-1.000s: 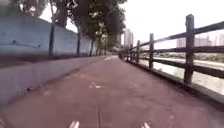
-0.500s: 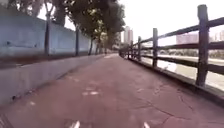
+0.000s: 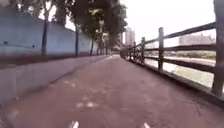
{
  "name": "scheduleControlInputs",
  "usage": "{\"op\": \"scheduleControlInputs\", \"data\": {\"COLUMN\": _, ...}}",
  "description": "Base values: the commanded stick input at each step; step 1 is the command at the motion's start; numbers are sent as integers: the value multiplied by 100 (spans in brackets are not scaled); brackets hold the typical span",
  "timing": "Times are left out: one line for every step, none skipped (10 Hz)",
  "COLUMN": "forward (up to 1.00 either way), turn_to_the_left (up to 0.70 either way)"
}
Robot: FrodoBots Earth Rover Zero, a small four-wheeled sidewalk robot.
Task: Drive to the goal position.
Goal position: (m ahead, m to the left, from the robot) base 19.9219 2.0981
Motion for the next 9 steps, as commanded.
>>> {"op": "scheduleControlInputs", "data": {"forward": 70, "turn_to_the_left": 0}}
{"op": "scheduleControlInputs", "data": {"forward": 70, "turn_to_the_left": 0}}
{"op": "scheduleControlInputs", "data": {"forward": 70, "turn_to_the_left": 0}}
{"op": "scheduleControlInputs", "data": {"forward": 70, "turn_to_the_left": 0}}
{"op": "scheduleControlInputs", "data": {"forward": 70, "turn_to_the_left": 0}}
{"op": "scheduleControlInputs", "data": {"forward": 70, "turn_to_the_left": 0}}
{"op": "scheduleControlInputs", "data": {"forward": 70, "turn_to_the_left": 0}}
{"op": "scheduleControlInputs", "data": {"forward": 70, "turn_to_the_left": 0}}
{"op": "scheduleControlInputs", "data": {"forward": 70, "turn_to_the_left": 0}}
